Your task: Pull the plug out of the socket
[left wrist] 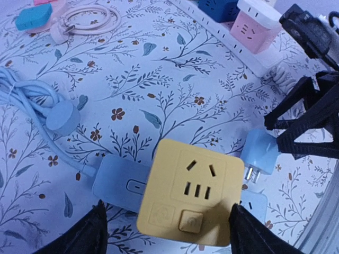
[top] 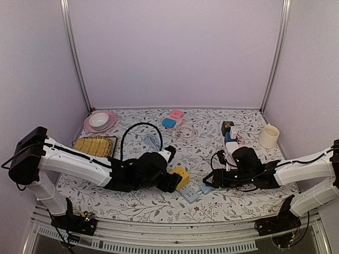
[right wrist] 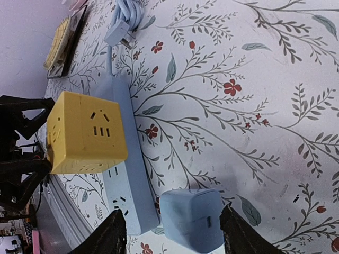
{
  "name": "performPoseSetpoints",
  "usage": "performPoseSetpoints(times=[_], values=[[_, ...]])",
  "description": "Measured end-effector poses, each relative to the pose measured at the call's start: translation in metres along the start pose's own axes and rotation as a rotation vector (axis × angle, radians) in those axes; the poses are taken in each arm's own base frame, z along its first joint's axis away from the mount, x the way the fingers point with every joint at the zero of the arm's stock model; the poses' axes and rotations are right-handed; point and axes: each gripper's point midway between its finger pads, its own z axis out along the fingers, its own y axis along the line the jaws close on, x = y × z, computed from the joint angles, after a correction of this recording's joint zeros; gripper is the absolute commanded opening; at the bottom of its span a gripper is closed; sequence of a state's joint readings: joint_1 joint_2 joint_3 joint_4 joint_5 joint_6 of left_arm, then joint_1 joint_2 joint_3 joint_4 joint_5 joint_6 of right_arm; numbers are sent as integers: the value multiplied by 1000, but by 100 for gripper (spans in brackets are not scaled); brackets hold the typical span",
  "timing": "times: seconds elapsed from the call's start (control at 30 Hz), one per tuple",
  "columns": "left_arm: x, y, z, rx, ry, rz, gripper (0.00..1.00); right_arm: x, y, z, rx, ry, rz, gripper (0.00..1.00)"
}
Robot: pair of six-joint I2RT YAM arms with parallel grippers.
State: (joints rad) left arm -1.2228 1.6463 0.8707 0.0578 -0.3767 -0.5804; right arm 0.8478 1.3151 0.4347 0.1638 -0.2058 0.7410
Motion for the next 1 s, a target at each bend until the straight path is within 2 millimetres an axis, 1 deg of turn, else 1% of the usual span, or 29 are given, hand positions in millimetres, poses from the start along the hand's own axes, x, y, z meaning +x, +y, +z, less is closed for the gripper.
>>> performPoseSetpoints(times=[0.1, 0.2, 0.37, 0.5, 0.63, 0.8, 1.0], values=[[-4, 5, 3, 25, 16, 55, 86, -4, 2, -5, -3, -16, 1, 71], [-8, 6, 5, 50, 32, 104, 88, -8, 5, -10, -7, -33, 0, 73], [-14, -4, 3, 112, 63, 173, 88, -15, 14, -19, -36, -67, -7, 73], [-24, -15, 3, 143, 68, 208, 87, -15, 18, -21, -48, -71, -11, 73], [-19, -19, 11, 152, 99, 234, 85, -9, 18, -22, -56, -64, -11, 73], [-3, -17, 30, 120, 171, 270, 79, -1, 15, -22, -55, -51, -4, 73], [13, -11, 39, 96, 227, 278, 59, 10, 23, -19, -73, -27, -26, 72]])
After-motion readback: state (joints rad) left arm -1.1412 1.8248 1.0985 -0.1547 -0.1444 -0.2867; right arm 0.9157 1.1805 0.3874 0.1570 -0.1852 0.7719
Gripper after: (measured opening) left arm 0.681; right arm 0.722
